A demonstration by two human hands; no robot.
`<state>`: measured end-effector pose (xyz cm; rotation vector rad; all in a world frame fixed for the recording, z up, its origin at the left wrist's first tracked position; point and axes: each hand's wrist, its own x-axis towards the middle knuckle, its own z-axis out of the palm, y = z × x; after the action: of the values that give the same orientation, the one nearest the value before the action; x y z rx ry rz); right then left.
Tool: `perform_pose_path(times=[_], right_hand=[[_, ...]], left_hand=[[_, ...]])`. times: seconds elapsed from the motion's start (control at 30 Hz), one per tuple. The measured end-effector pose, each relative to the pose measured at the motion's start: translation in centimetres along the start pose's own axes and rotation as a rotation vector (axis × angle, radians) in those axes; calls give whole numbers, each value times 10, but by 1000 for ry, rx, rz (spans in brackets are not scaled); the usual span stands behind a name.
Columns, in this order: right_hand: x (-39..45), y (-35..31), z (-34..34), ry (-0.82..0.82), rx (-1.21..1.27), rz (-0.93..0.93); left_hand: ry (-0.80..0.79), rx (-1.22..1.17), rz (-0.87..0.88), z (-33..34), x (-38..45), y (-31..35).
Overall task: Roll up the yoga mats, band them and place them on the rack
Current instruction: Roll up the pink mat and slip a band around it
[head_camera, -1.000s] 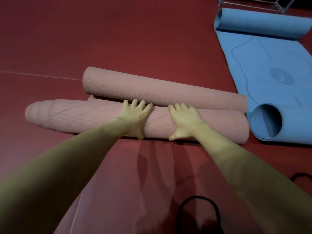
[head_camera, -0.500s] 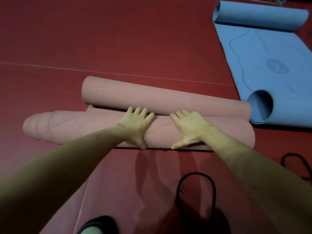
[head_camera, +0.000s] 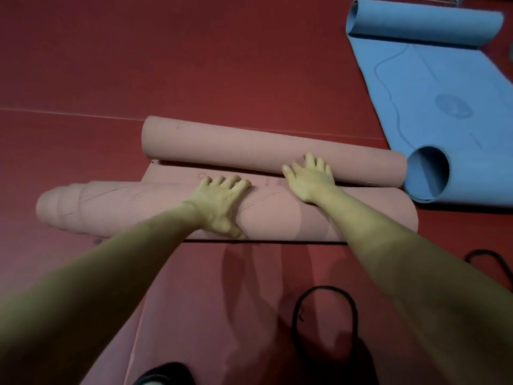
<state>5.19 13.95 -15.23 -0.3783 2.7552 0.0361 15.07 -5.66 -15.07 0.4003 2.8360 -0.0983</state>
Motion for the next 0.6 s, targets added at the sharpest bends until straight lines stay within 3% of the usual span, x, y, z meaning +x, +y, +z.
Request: perform_pose_path(times=[0.2,0.4,0.6], right_hand=[[19,-2,-5,-45,87,137],[38,1,-2,112,134,150],[47,7,-9,131,115,59]], left_hand=[[99,9,17,1,9,-21],[127,-236,-47,0,25,-36],[175,-184,-153,0,43,-35]])
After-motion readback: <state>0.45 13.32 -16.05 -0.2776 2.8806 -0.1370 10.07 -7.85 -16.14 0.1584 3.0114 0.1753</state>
